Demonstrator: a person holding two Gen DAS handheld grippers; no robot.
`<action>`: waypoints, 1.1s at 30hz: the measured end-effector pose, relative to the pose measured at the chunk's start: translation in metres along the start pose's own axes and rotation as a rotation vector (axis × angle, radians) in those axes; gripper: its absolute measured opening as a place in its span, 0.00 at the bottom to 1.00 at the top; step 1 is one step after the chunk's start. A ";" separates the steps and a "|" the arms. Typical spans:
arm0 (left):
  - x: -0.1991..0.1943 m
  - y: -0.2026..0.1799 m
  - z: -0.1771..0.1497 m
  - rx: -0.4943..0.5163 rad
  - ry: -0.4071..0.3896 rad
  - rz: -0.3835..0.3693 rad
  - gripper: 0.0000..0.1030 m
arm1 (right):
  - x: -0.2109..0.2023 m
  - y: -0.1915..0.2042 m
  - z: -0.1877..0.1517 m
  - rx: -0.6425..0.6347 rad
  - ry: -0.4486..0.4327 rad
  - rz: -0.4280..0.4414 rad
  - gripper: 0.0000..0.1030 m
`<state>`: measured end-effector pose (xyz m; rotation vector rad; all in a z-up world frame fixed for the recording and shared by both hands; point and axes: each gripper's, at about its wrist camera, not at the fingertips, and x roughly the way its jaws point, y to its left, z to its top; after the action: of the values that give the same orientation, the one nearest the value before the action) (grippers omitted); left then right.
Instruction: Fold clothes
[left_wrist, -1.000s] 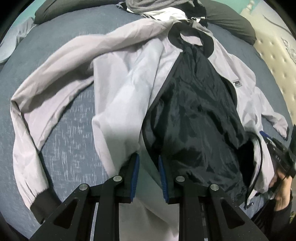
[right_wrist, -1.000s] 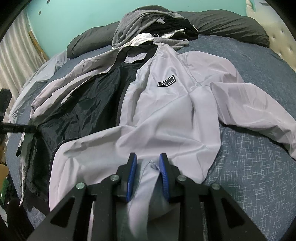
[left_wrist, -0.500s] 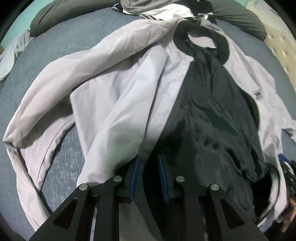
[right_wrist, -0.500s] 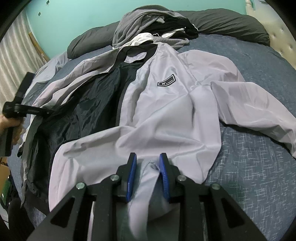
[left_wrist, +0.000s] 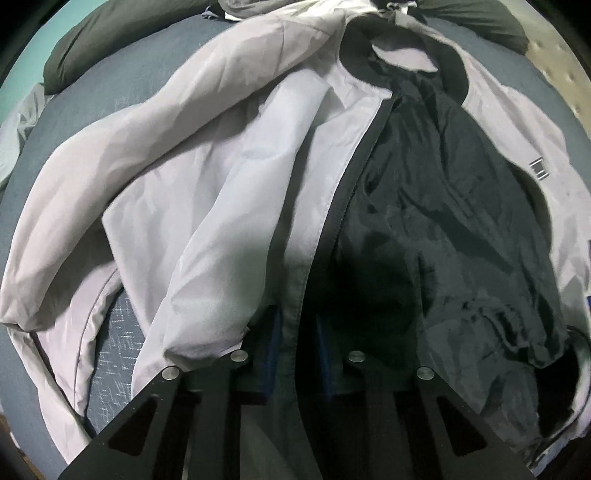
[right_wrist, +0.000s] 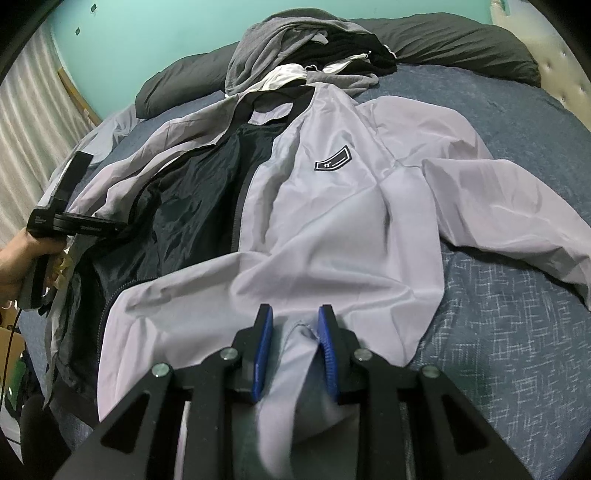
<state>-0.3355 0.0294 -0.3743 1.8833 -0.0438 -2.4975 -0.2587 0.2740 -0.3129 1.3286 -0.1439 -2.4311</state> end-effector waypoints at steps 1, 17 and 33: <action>-0.004 0.004 -0.001 -0.008 -0.010 -0.011 0.18 | 0.000 0.000 0.000 0.002 0.000 0.001 0.24; -0.109 0.046 -0.007 -0.046 -0.180 -0.189 0.17 | 0.000 -0.002 0.000 0.011 -0.008 0.010 0.24; -0.135 -0.074 0.047 0.079 -0.177 -0.358 0.16 | -0.005 -0.006 -0.001 0.029 -0.023 0.029 0.24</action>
<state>-0.3432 0.1082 -0.2336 1.8329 0.2150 -2.9309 -0.2574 0.2810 -0.3109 1.3023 -0.2033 -2.4294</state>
